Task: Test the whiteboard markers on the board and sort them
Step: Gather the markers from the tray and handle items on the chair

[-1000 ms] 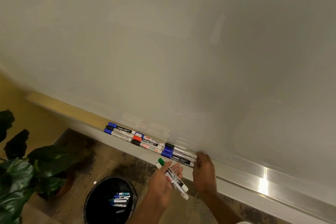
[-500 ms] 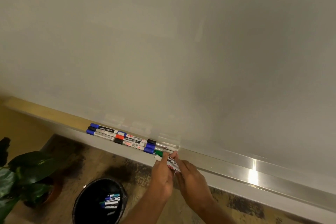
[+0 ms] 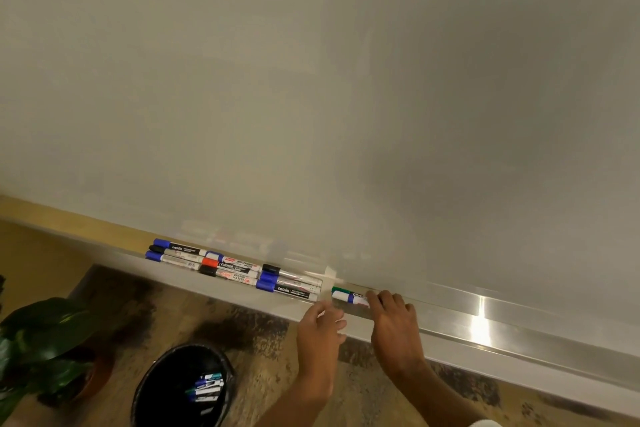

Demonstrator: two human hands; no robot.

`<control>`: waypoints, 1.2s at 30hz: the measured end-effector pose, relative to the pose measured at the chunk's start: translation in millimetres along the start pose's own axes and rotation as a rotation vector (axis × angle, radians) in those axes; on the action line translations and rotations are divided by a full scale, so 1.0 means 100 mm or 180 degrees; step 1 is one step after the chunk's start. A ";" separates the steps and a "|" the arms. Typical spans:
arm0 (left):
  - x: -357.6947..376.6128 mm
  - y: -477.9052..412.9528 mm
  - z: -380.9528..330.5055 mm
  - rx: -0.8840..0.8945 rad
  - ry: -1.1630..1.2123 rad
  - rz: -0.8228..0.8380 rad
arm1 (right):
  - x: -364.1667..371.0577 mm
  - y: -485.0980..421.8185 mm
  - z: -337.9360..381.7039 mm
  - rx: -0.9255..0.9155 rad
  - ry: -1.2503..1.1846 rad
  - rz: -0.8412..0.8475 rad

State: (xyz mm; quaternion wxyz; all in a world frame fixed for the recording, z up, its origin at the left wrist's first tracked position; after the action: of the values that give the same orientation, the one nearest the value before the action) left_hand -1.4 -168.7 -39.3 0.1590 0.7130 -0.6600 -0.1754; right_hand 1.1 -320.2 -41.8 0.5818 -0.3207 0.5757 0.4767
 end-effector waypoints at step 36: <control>0.31 0.21 -0.08 0.2642 -0.4262 0.0815 | -0.26 0.45 -0.20 -0.0302 -0.0537 -0.0585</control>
State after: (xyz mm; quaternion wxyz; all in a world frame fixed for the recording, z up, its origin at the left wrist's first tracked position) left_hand -14.1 -201.0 -24.2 -0.5308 0.3757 -0.7034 -0.2867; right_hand -44.6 -327.9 -10.8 0.6536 -0.3580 0.4698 0.4733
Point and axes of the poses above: each hand's wrist, its own y-axis away from the middle knuckle, its own x-axis out of the palm, z = x × y, the point moved 8 cm from there along -y, towards the middle knuckle, and after that the axes turned 10 degrees about x, right-handed, at the moved point
